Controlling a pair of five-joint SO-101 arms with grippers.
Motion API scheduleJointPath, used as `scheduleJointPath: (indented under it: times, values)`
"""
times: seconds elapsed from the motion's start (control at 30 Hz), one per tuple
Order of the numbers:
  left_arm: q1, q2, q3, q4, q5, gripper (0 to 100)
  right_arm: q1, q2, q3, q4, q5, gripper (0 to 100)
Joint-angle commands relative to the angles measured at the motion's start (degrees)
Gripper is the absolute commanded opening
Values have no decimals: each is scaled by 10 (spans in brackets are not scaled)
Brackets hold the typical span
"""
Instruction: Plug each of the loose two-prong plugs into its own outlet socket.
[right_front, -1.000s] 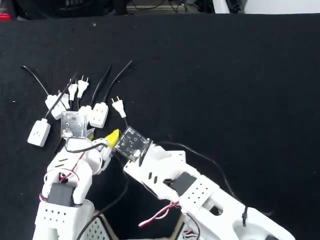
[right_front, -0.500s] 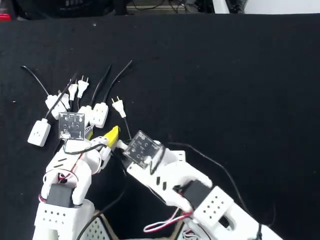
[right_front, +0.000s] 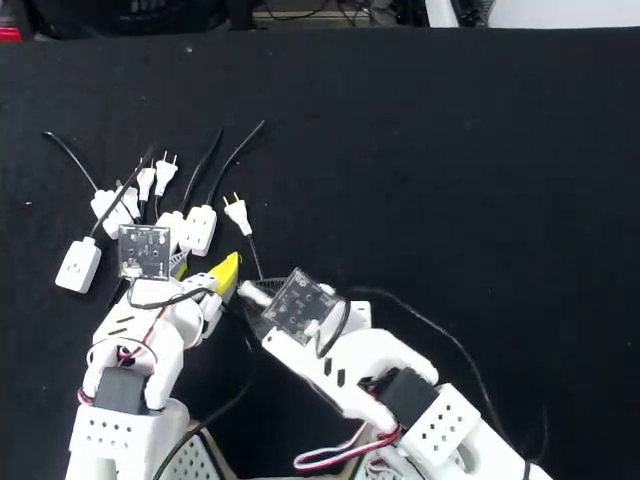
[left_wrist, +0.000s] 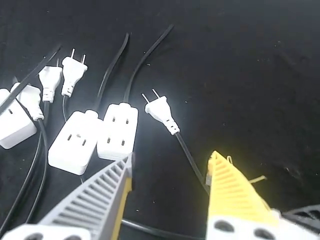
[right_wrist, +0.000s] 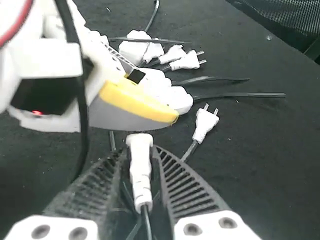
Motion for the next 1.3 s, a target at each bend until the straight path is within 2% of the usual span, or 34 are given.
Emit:
scheduleJointPath:
  times: [0.0, 0.13, 0.33, 0.4, 0.5, 0.7, 0.9, 1.03, 1.27]
  values:
    - [-42, -4, -10, 4, -1, 245, 83, -28, -19, 29, -3, 10]
    - [-89, -4, -18, 5, 31, 245, 135, -27, -42, 81, -3, 10]
    - [-97, -4, 10, -18, 34, 245, 178, 7, -172, 230, 11, 10]
    - [-98, -4, 23, -35, 34, 245, 180, 65, -210, 264, 37, 10]
    - [-98, -4, 31, -44, 34, 245, 180, 192, -269, 310, 38, 10]
    - [-98, -4, 33, -44, 34, 245, 181, 400, -393, 498, 44, 10]
    - [-98, -4, 33, -44, 34, 245, 215, 496, -394, 520, 115, 10]
    - [-99, -4, 33, -44, 34, 245, 254, 544, -410, 519, 133, 10]
    - [-99, -4, 33, -44, 34, 245, 373, 624, -447, 437, 172, 10]
